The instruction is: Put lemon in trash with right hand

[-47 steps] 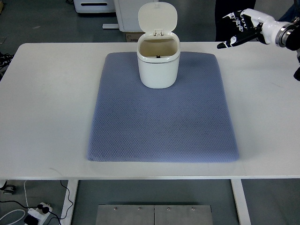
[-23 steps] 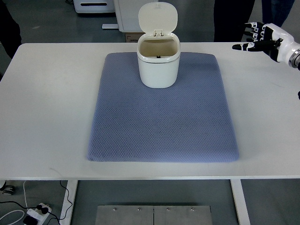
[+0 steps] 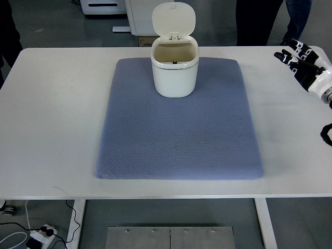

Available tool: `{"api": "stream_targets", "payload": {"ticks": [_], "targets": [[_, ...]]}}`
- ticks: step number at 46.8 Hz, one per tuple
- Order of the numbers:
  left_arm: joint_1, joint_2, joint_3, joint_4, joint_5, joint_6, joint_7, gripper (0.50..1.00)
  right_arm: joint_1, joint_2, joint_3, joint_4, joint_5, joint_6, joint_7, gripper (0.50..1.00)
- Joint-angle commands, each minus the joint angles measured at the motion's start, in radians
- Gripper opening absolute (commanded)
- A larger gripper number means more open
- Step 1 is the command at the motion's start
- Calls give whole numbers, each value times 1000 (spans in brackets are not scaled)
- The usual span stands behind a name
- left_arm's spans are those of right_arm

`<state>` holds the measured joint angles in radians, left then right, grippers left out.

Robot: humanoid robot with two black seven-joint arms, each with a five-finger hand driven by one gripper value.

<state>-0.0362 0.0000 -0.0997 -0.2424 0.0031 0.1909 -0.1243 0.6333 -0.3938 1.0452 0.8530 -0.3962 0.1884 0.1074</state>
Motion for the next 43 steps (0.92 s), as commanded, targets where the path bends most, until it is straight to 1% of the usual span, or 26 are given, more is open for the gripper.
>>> {"api": "stream_targets", "payload": {"ticks": [1,4,9,13,20,29,33,39,43], "targets": [[1,0,0,0,0,-1,0,1000,-58,24,47,38,16,0,3,1000],[1,0,0,0,0,1,0,1000,-99,39,70,61,26,-1,12,1000],[-1,0,0,0,0,1,0,1000,-156,59,98,98,30,-1,51,1000],[-1,0,0,0,0,1,0,1000,-193,75,125,116,30,-1,67,1000],[1,0,0,0,0,1,0,1000,-237,104,177,132,30,-3,81,1000],[-1,0,0,0,0,-1,0,1000,-314,142,205,170,28,-3,83,1000],[-1,0,0,0,0,-1,0,1000,-333,156,207,179,30,-3,87,1000],[1,0,0,0,0,1,0,1000,-340,173,207,181,28,-4,118,1000],[1,0,0,0,0,1,0,1000,-342,185,207,181,28,-6,121,1000]]}}
